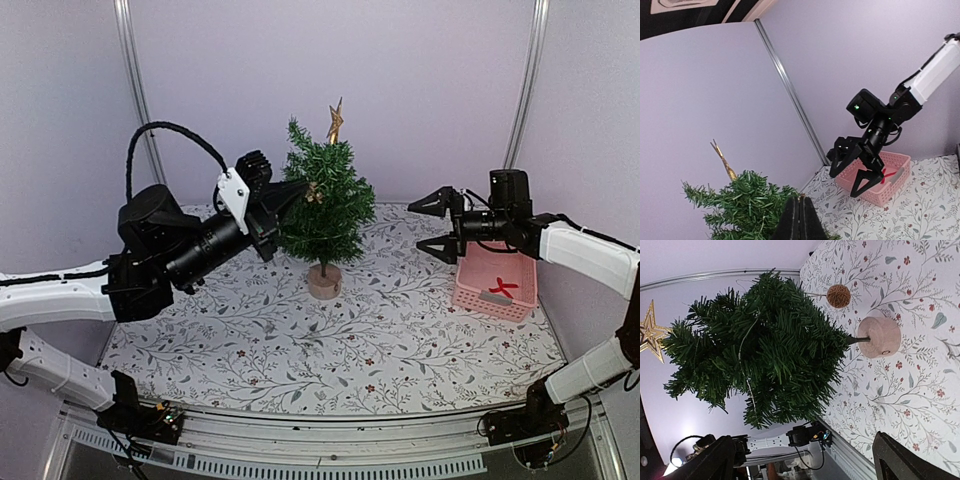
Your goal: Decorate the small christmas tree
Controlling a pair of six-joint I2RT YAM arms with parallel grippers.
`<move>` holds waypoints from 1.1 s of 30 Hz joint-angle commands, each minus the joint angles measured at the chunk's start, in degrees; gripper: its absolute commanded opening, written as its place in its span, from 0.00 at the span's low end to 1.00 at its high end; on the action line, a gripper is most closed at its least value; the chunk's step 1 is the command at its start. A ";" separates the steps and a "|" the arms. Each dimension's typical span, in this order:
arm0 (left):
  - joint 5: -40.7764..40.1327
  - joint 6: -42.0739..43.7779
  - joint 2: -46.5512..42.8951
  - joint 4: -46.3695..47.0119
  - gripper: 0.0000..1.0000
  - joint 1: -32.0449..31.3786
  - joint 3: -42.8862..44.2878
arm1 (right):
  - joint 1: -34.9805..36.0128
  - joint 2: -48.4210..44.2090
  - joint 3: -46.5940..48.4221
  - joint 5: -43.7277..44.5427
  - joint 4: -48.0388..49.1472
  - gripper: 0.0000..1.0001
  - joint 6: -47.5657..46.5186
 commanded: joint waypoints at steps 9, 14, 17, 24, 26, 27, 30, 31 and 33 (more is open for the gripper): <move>1.99 -12.44 2.14 5.41 0.00 12.88 2.36 | -1.06 -4.96 6.81 15.14 -7.55 0.99 -23.64; 6.08 -15.50 5.09 5.90 0.00 15.95 4.23 | -1.01 -9.68 6.82 25.06 -7.47 0.99 -31.47; 7.58 -16.55 6.82 6.52 0.00 16.88 4.72 | -1.10 -12.70 6.06 30.52 -7.76 0.99 -32.89; 10.50 -18.89 10.71 7.66 0.00 19.12 5.59 | -1.21 -13.93 5.39 30.92 -8.36 0.99 -32.67; 11.47 -19.21 11.63 7.40 0.00 19.49 5.79 | -1.15 -13.69 5.04 30.71 -8.44 0.99 -32.19; 11.70 -19.28 11.93 7.29 0.00 19.69 5.77 | -1.12 -13.64 5.00 30.64 -8.41 0.99 -31.98; 12.65 -20.23 12.81 6.74 0.00 20.39 5.60 | -1.28 -13.46 4.93 30.60 -8.56 0.99 -31.86; 13.00 -20.68 13.03 6.71 0.00 20.63 5.49 | -1.27 -13.38 4.94 30.68 -8.64 0.99 -31.85; 13.62 -21.30 13.38 6.71 0.00 20.88 5.21 | -1.30 -13.25 4.93 30.59 -8.75 0.99 -31.85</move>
